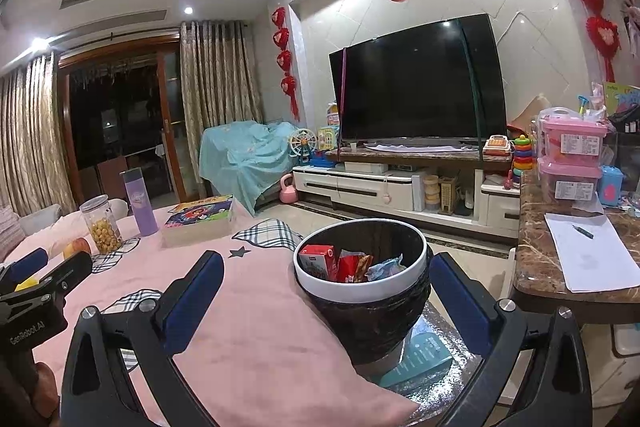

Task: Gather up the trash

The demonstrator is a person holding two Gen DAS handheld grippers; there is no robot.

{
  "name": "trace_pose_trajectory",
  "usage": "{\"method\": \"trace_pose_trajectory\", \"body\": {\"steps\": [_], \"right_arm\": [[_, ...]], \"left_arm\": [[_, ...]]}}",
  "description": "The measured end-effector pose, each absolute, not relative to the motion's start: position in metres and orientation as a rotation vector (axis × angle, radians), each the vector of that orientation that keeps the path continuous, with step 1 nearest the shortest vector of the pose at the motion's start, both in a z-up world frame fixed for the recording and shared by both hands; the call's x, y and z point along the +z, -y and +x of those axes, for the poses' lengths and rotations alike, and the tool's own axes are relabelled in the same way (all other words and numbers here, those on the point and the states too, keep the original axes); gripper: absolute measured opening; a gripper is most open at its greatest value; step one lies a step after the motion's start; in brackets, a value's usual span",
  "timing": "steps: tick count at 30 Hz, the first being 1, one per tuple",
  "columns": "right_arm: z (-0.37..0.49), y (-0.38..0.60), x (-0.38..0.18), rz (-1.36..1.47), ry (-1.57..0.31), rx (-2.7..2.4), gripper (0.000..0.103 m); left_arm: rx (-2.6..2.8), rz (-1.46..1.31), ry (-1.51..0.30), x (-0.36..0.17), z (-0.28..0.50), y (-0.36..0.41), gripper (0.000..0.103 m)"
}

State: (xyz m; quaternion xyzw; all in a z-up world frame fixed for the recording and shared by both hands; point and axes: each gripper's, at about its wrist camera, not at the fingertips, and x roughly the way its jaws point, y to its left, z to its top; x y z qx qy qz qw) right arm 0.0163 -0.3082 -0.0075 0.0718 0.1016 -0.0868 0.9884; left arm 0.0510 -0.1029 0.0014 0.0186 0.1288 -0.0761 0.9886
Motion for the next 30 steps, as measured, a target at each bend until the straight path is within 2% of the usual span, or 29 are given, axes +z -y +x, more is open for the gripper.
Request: {"method": "trace_pose_trajectory", "body": {"steps": [30], "right_arm": [[0.0156,0.3029,-0.0035,0.132,-0.201,-0.165,0.103]], "left_arm": [[-0.144,0.039,-0.268,-0.0029,0.0518,0.1002,0.103]]}}
